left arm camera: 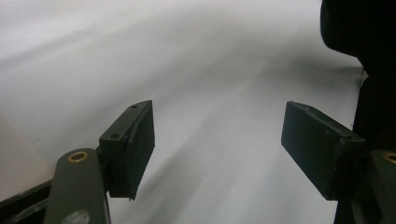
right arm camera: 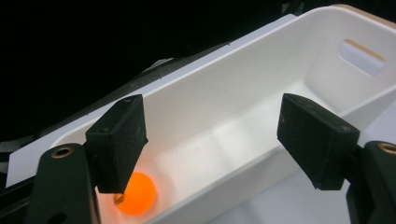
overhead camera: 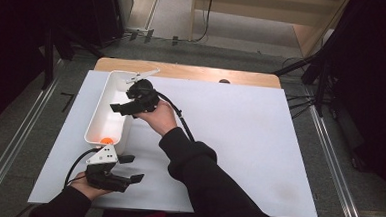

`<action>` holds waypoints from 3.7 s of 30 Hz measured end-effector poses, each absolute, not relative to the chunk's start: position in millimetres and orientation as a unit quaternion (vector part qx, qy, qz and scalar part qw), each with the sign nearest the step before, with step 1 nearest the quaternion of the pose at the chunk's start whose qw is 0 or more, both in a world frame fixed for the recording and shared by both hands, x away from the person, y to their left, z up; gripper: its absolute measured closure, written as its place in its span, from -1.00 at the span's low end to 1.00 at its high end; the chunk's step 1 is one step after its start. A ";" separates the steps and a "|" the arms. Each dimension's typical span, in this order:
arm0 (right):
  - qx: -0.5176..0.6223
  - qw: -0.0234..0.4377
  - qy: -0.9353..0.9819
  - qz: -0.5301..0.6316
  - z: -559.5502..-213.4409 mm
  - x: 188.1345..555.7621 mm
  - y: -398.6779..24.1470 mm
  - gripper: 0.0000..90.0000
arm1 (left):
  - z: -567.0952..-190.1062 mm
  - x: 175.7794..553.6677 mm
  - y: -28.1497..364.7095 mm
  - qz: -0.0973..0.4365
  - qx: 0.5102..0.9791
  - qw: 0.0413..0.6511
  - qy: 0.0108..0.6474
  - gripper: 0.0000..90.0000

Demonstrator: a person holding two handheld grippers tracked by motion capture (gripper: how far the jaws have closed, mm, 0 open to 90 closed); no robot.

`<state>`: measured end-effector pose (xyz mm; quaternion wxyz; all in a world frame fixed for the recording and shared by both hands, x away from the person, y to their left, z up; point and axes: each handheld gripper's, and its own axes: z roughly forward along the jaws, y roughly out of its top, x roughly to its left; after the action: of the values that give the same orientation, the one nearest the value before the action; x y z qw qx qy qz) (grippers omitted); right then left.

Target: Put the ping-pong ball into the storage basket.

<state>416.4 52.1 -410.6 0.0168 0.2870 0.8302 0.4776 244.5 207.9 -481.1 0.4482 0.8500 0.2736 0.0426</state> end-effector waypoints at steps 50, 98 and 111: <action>0.298 0.003 0.835 0.462 -423.4 393.5 -7.4 -0.48 | -483.1 246.9 207.9 0.046 0.849 0.445 0.281 -0.41; 0.317 0.006 0.838 0.445 -447.0 374.2 -52.4 -0.48 | -486.9 249.5 205.8 0.049 0.861 0.420 0.282 -0.41; 0.322 0.019 0.832 0.452 -446.6 362.5 -74.5 -0.48 | -485.2 244.1 209.6 0.052 0.856 0.428 0.286 -0.41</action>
<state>362.5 -74.5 -446.6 0.0186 0.3221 0.8318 0.4517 244.1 209.6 -485.2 0.4277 0.8561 0.2856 0.0517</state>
